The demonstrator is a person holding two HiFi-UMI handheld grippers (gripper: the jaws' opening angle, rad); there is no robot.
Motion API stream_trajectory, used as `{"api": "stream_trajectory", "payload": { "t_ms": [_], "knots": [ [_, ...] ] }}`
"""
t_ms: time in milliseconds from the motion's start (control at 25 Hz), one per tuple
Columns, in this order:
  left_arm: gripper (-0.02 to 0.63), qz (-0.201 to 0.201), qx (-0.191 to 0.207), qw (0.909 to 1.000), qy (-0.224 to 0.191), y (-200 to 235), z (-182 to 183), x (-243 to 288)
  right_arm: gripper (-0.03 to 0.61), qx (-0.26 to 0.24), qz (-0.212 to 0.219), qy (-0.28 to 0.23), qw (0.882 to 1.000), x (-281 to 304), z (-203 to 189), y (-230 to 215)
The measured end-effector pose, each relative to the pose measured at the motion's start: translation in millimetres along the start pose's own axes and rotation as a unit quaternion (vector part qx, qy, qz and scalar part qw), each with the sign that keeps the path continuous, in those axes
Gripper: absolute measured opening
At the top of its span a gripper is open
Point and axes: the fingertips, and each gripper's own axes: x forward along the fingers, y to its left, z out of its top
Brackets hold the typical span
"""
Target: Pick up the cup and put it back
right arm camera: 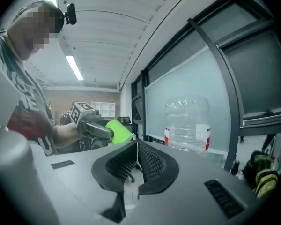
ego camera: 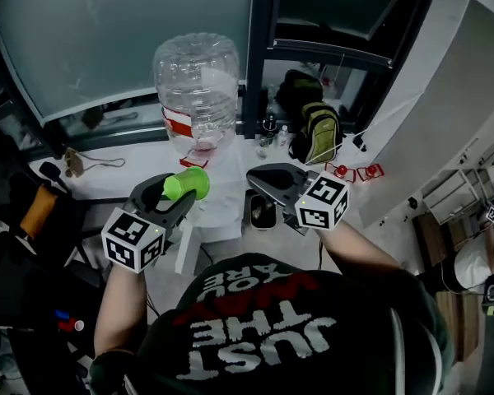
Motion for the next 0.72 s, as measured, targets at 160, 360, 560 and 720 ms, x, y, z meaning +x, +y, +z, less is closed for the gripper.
{"api": "stream_trajectory", "payload": {
  "t_ms": [160, 360, 560, 720],
  "knots": [
    [0.235, -0.003, 0.015, 0.9999, -0.005, -1.6, 8.6, -1.8, 0.035, -0.012, -0.008, -0.007, 1.0, -2.7, 10.9, -1.8],
    [0.235, 0.002, 0.008, 0.9999, -0.014, 2.0, 11.9, -5.3, 0.035, -0.016, -0.006, -0.003, 1.0, -2.6, 10.0, -1.3],
    [0.235, 0.003, 0.009, 0.9998, -0.019, 4.9, 13.9, -6.6, 0.035, -0.02, -0.01, -0.006, 1.0, -2.5, 11.0, -2.9],
    [0.235, 0.002, 0.01, 0.9997, -0.021, 5.8, 14.9, -5.4, 0.035, -0.021, -0.012, -0.005, 1.0, -2.2, 11.8, -4.9]
  ]
}}
